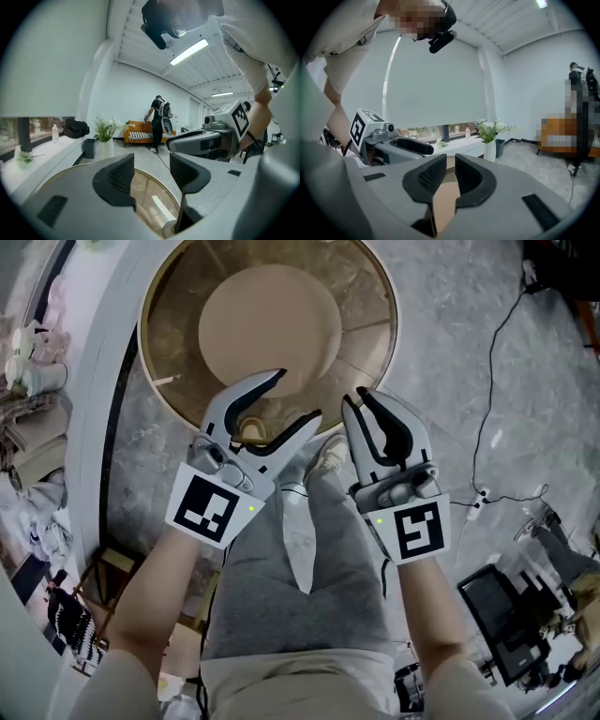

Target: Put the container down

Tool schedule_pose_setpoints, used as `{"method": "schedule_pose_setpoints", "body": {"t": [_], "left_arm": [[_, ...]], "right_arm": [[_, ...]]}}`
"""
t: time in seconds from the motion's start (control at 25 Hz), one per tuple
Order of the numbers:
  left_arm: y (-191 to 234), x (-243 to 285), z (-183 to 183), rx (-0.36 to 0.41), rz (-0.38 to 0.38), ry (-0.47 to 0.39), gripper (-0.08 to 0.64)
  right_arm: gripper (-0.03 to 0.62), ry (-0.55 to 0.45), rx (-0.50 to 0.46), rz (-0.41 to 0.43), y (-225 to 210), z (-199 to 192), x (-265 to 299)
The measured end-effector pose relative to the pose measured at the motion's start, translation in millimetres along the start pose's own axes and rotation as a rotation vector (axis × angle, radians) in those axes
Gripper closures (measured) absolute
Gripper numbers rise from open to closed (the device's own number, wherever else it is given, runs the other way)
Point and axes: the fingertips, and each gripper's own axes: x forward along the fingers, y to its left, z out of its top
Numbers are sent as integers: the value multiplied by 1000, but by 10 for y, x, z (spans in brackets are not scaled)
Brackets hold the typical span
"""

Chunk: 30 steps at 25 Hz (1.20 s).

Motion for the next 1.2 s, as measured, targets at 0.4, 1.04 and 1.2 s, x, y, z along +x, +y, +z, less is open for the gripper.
{"method": "schedule_pose_setpoints", "body": {"t": [0.4, 1.04, 1.2], "left_arm": [[193, -272, 1210, -70, 91, -68, 412], [213, -834, 3200, 22, 173, -181, 523], [194, -992, 3561, 56, 185, -188, 529]], "right_arm": [[565, -56, -24, -61, -164, 1249, -217], [583, -107, -73, -31, -46, 3117, -707], [583, -139, -90, -10, 67, 3559, -898]]}}
